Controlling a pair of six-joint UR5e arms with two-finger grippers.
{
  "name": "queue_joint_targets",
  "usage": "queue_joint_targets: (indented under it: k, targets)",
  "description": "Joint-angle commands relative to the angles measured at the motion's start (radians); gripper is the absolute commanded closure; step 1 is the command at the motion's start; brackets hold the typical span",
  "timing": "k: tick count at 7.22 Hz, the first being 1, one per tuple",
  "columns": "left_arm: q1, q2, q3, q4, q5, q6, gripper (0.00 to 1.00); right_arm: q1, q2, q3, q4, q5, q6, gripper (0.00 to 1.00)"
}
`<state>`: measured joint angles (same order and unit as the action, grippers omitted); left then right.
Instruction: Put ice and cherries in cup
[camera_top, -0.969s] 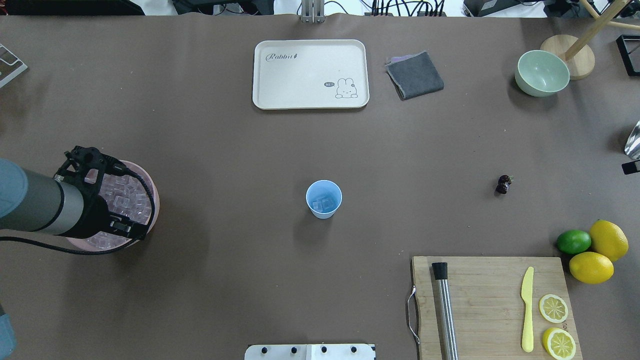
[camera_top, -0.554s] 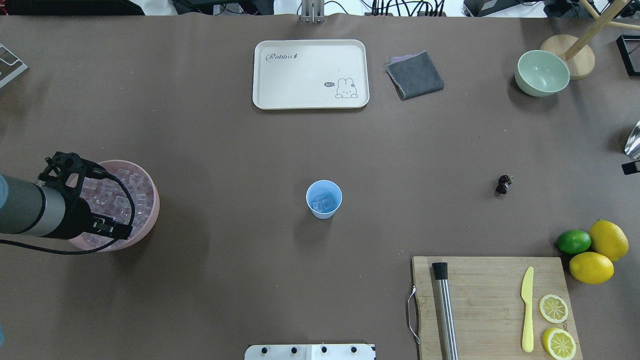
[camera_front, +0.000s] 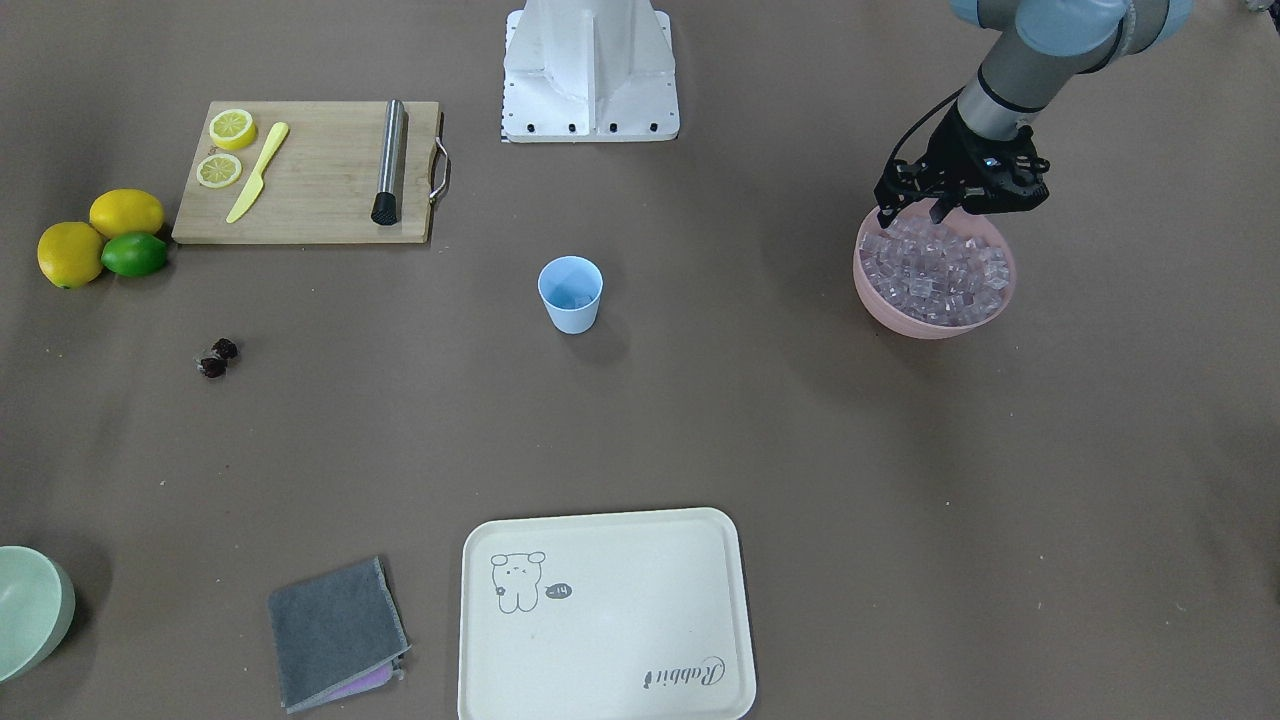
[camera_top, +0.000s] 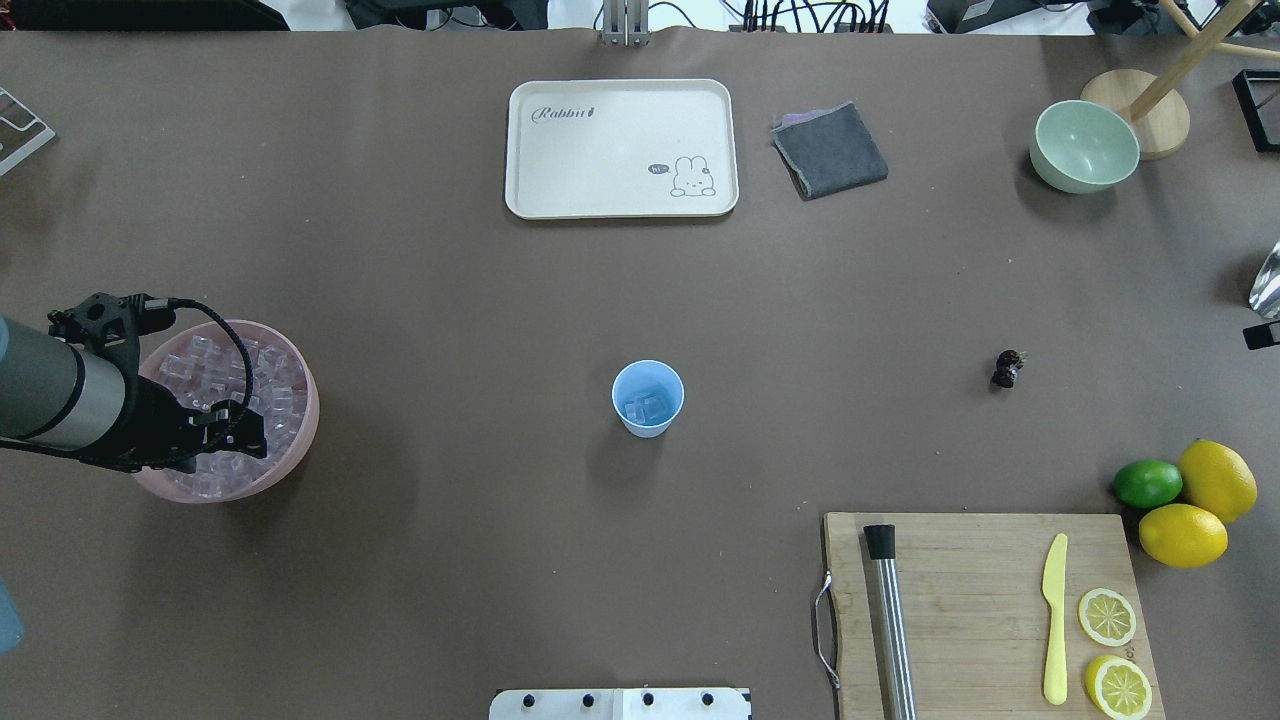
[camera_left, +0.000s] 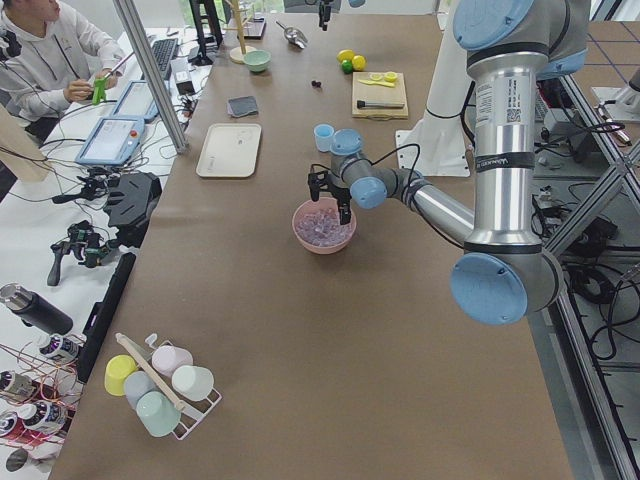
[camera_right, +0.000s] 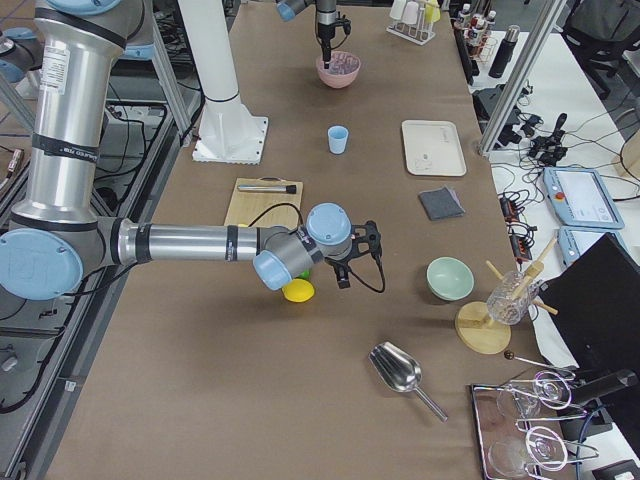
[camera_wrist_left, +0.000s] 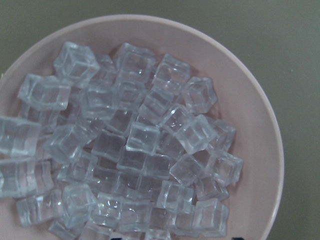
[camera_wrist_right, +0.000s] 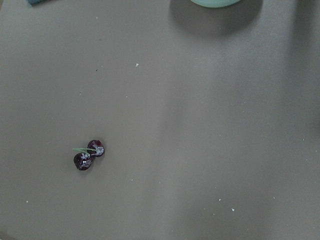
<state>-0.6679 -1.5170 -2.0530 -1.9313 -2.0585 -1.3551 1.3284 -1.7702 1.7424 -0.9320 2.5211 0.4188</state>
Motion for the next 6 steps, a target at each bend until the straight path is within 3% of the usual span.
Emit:
queue_joint_targets:
  k: [1,2,6]
  targets:
    - [-0.002,-0.060,0.051,-0.002,0.010,-0.228,0.23,0.000,0.000,0.000,-0.001,0.001,0.000,0.00]
    - [-0.002,-0.057,0.054,-0.002,0.067,-0.266,0.25,0.000,0.000,0.000,-0.001,0.001,0.000,0.00]
    - [0.001,-0.063,0.074,-0.002,0.090,-0.303,0.29,0.002,-0.005,0.003,0.001,0.001,0.000,0.00]
